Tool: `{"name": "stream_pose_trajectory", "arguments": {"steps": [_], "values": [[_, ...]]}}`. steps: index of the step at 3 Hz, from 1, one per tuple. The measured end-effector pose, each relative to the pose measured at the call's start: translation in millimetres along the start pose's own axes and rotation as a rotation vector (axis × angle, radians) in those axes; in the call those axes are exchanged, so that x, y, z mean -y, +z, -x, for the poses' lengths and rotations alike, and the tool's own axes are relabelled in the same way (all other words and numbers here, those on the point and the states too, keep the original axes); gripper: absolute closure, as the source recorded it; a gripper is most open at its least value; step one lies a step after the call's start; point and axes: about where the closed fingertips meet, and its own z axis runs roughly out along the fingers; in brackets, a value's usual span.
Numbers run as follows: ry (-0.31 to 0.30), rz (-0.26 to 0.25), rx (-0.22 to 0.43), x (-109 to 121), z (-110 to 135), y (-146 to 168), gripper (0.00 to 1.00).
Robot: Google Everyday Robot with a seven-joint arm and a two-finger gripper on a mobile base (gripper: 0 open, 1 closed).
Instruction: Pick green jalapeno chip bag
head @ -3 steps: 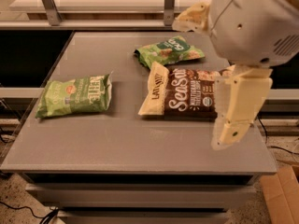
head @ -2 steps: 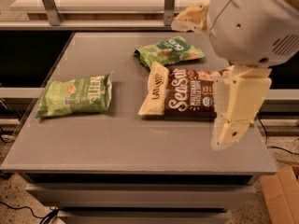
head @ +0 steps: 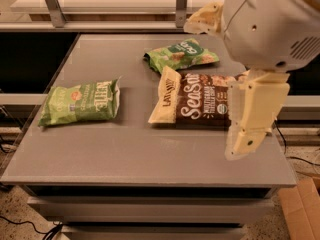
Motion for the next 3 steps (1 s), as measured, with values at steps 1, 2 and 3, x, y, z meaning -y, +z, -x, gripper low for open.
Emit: {"name": "stream_pose_trajectory", "arguments": {"steps": [1,2,3], "values": [[0.000,0.000,0.000,0.0,0.0,0.0,0.00],[0.000,0.000,0.000,0.0,0.0,0.0,0.00],[0.000,0.000,0.000,0.0,0.0,0.0,0.00]]}}
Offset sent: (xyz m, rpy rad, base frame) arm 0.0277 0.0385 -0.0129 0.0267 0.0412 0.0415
